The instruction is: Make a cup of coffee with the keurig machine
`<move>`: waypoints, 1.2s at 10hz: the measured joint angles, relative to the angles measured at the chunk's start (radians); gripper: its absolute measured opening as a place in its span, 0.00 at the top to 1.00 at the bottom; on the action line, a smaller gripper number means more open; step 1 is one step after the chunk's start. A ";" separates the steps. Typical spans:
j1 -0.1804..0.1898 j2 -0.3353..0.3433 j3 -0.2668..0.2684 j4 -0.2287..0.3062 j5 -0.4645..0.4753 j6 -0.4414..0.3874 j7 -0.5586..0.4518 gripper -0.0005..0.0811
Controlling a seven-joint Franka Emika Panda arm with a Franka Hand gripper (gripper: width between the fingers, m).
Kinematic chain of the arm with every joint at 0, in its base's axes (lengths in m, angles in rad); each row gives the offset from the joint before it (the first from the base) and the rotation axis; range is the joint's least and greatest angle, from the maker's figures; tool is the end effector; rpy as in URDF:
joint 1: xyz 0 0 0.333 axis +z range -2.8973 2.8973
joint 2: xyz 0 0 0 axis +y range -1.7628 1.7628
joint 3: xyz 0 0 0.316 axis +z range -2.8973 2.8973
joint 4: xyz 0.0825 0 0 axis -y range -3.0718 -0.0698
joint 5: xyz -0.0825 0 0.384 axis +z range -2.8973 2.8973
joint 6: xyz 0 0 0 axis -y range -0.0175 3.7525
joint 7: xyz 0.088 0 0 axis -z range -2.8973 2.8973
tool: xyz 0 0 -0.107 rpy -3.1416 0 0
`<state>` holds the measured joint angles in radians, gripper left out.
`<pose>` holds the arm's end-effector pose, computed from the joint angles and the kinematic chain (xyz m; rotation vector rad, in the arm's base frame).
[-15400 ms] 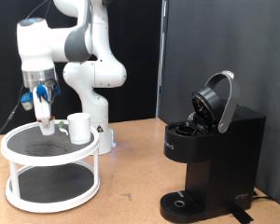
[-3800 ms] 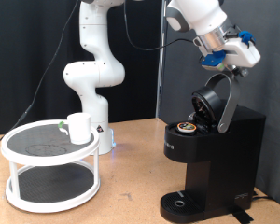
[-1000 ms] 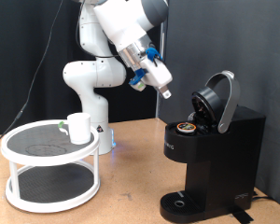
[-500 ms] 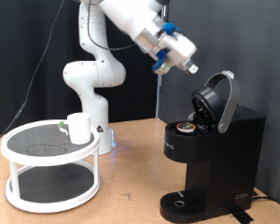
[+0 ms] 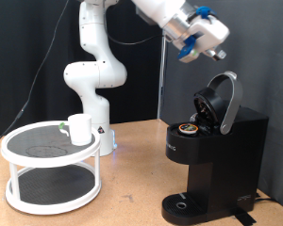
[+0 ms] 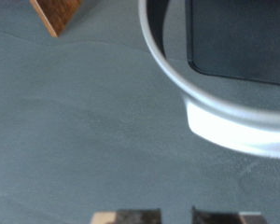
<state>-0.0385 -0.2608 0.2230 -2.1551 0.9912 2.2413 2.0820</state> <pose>0.4987 0.1269 0.5526 -0.8645 2.2351 0.7624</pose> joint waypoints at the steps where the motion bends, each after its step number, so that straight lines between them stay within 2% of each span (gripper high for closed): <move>1: 0.002 0.011 0.028 0.017 -0.024 0.010 0.040 0.99; 6: 0.019 0.085 0.139 0.092 -0.086 0.050 0.160 0.99; 9: 0.014 0.081 0.142 0.086 -0.106 -0.003 0.161 0.99; 12: -0.009 0.032 0.132 0.031 -0.126 -0.009 0.161 0.99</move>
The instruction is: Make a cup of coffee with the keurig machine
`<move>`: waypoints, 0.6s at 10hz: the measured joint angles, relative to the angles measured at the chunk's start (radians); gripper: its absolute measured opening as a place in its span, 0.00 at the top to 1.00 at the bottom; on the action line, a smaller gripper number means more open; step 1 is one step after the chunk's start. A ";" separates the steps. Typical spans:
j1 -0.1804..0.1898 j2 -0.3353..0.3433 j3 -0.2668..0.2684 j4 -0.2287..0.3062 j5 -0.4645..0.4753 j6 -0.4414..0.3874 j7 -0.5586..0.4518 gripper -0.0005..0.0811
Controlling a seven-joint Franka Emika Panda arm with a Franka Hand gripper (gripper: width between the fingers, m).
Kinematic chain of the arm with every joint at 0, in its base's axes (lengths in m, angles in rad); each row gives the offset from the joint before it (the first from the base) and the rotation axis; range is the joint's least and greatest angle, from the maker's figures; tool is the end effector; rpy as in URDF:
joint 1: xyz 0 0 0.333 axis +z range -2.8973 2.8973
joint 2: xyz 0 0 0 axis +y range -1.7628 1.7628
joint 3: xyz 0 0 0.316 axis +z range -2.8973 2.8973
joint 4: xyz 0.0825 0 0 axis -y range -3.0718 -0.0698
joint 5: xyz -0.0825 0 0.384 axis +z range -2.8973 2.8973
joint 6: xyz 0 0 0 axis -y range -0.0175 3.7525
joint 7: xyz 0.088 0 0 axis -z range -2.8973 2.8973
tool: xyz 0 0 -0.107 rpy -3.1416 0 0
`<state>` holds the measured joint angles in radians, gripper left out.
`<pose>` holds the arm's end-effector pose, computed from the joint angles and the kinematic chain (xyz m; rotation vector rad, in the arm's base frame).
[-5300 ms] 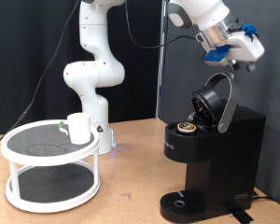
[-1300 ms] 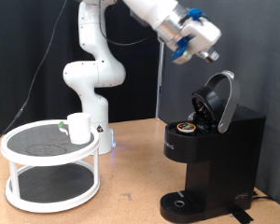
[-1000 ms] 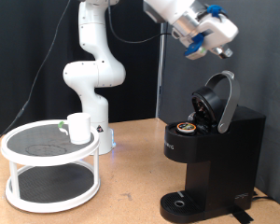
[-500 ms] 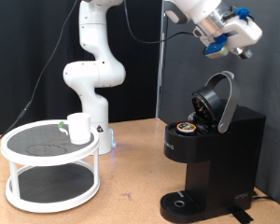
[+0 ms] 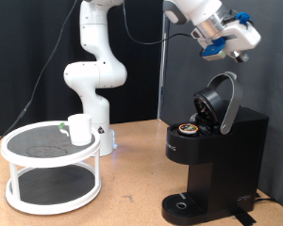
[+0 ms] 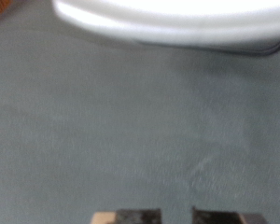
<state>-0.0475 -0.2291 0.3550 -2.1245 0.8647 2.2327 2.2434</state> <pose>0.4887 0.1923 0.5437 -0.9598 2.3518 0.7417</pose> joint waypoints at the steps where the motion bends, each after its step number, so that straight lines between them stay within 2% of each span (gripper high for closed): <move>1: -0.012 -0.011 -0.001 -0.023 -0.024 0.001 0.011 0.99; 3: -0.029 -0.010 0.000 -0.059 -0.071 0.025 0.042 0.99; 6: -0.031 -0.009 0.003 -0.057 -0.090 0.042 0.084 0.99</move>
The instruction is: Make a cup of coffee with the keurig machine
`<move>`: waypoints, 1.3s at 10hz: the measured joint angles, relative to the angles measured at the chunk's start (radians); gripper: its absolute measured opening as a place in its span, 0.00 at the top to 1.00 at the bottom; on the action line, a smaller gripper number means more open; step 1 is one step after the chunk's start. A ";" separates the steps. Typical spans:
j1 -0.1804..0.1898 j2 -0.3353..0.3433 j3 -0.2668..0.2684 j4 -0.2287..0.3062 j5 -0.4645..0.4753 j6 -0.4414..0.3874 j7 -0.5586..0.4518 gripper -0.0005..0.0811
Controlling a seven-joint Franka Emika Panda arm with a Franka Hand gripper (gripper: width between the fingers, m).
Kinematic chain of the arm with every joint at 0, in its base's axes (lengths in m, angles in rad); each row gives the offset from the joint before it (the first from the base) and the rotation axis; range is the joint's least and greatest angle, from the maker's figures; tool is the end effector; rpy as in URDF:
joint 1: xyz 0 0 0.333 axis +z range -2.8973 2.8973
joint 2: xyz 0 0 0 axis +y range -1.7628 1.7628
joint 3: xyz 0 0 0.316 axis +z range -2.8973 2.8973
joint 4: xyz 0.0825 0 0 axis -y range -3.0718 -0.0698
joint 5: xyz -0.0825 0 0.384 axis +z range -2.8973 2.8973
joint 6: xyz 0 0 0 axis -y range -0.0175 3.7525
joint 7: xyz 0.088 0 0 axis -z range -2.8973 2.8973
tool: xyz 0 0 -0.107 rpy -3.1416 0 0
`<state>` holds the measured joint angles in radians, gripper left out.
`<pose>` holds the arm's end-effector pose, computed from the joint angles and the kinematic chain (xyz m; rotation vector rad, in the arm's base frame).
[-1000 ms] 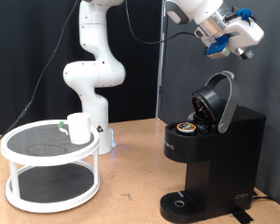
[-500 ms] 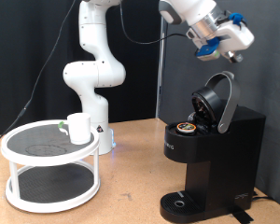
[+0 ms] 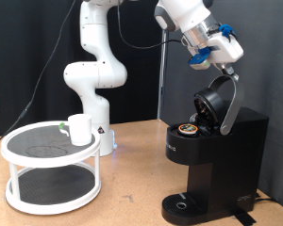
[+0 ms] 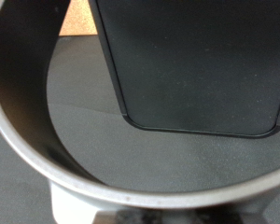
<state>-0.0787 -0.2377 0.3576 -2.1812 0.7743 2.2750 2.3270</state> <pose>0.4894 0.1693 0.5210 -0.8708 2.4603 0.6420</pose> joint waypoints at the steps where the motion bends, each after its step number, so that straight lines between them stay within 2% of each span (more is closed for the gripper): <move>1: 0.000 0.000 -0.001 0.000 0.005 0.000 -0.001 0.99; 2: 0.000 0.000 -0.004 -0.002 0.029 0.001 -0.020 0.99; 4: 0.000 -0.003 -0.020 -0.006 0.153 0.019 -0.118 0.99; 6: 0.000 -0.024 -0.043 -0.004 0.235 0.017 -0.179 0.99; 8: -0.001 -0.038 -0.047 -0.002 0.225 0.005 -0.176 0.99; 10: -0.001 -0.030 -0.037 -0.002 0.149 -0.010 -0.131 0.99; 13: 0.001 -0.001 -0.003 -0.002 0.125 0.022 -0.114 0.99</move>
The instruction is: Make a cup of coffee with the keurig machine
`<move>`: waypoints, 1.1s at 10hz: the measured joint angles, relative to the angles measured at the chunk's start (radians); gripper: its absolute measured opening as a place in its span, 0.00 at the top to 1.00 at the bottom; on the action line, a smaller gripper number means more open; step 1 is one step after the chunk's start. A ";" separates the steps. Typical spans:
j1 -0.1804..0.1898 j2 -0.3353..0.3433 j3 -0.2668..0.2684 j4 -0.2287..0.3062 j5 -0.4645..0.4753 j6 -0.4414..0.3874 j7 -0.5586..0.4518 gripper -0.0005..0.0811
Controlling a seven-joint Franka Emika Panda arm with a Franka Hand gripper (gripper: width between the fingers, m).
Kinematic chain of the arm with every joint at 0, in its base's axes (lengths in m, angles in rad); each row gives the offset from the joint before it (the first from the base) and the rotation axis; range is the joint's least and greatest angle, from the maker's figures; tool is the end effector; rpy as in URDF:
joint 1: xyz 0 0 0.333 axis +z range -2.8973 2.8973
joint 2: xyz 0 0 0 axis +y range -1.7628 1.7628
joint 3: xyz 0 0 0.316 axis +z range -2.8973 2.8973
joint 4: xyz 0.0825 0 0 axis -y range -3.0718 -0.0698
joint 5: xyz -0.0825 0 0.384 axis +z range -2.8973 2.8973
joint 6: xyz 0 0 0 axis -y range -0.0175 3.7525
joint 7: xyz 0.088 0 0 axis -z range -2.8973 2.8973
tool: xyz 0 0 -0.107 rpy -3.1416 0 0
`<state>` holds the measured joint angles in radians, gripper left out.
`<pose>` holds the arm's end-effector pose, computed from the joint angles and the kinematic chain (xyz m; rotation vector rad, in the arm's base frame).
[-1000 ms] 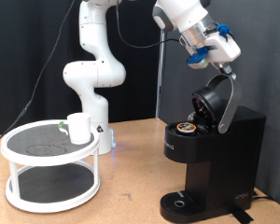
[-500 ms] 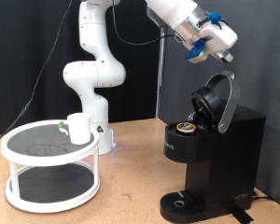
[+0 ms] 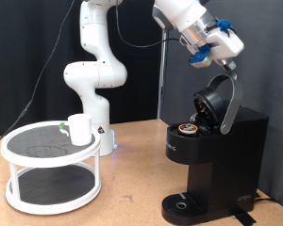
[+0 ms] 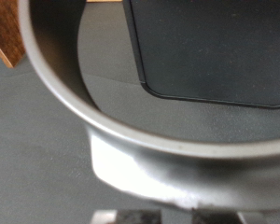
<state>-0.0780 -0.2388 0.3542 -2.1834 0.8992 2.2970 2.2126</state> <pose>0.4914 0.1683 0.5242 -0.8756 2.3603 0.7092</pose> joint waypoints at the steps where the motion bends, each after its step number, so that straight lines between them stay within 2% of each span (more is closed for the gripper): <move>1: 0.002 0.005 0.007 0.001 0.006 0.010 -0.002 0.99; 6: 0.008 0.007 0.028 0.007 0.027 0.028 -0.004 0.99; 11: 0.006 0.022 0.028 -0.001 -0.016 0.023 0.025 0.99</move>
<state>-0.0719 -0.2171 0.3823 -2.1847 0.8834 2.3200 2.2380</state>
